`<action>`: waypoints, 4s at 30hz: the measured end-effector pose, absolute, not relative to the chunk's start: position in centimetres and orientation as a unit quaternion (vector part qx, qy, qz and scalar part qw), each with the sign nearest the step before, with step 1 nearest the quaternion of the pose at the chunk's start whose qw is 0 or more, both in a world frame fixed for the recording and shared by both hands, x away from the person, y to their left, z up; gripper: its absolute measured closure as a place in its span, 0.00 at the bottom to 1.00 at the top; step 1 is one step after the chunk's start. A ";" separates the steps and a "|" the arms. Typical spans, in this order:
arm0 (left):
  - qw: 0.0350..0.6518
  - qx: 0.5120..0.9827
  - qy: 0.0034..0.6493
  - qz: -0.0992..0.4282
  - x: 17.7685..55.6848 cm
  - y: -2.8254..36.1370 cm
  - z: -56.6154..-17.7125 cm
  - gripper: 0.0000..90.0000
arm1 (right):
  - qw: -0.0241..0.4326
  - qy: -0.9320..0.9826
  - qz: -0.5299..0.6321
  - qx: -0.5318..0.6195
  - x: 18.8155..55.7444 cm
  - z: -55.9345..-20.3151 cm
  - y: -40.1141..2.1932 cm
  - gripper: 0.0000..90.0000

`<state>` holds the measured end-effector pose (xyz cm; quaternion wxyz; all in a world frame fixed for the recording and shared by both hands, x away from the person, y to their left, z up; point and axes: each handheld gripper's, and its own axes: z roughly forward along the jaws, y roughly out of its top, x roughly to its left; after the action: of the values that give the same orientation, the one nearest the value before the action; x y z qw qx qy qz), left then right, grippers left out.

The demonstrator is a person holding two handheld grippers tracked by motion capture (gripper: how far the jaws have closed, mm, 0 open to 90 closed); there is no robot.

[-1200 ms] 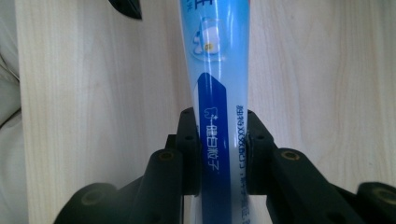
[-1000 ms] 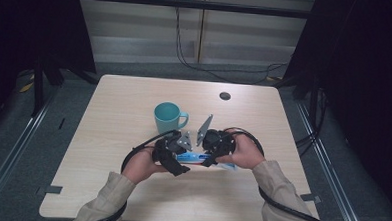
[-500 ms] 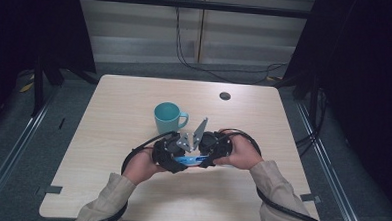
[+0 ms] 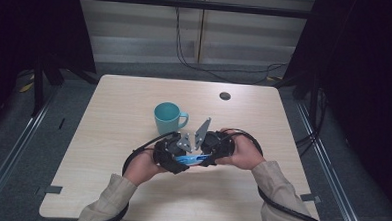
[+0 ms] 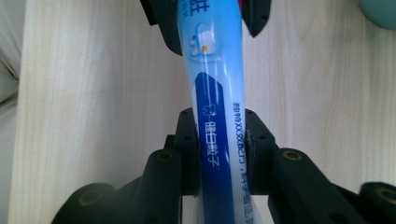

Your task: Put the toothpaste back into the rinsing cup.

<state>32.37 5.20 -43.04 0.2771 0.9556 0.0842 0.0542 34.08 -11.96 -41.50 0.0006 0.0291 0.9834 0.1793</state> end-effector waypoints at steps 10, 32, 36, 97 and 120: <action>0.300 0.949 0.087 0.034 32.2 5.3 -43.1 0.75 | 0.006 0.978 0.204 0.038 33.7 -41.4 -11.7 0.74; 0.306 0.946 0.089 0.054 32.0 6.5 -43.0 0.79 | 0.060 0.960 0.271 0.045 33.8 -41.8 -15.4 0.24; 0.304 0.947 0.088 0.051 32.0 6.9 -43.0 0.79 | 0.077 0.958 0.275 0.041 33.7 -42.2 -15.9 0.23; 0.317 0.942 0.073 0.078 33.0 6.8 -41.0 0.31 | 0.056 0.949 0.303 0.073 33.4 -39.2 -14.1 0.75; 0.321 0.944 0.058 0.052 32.9 5.8 -41.0 0.73 | 0.051 0.954 0.291 0.039 33.2 -38.7 -12.5 0.75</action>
<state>32.90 5.83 -40.97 0.3208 0.9439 0.0578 0.0521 33.20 -12.46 -38.69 0.0514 0.0388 0.9544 0.2914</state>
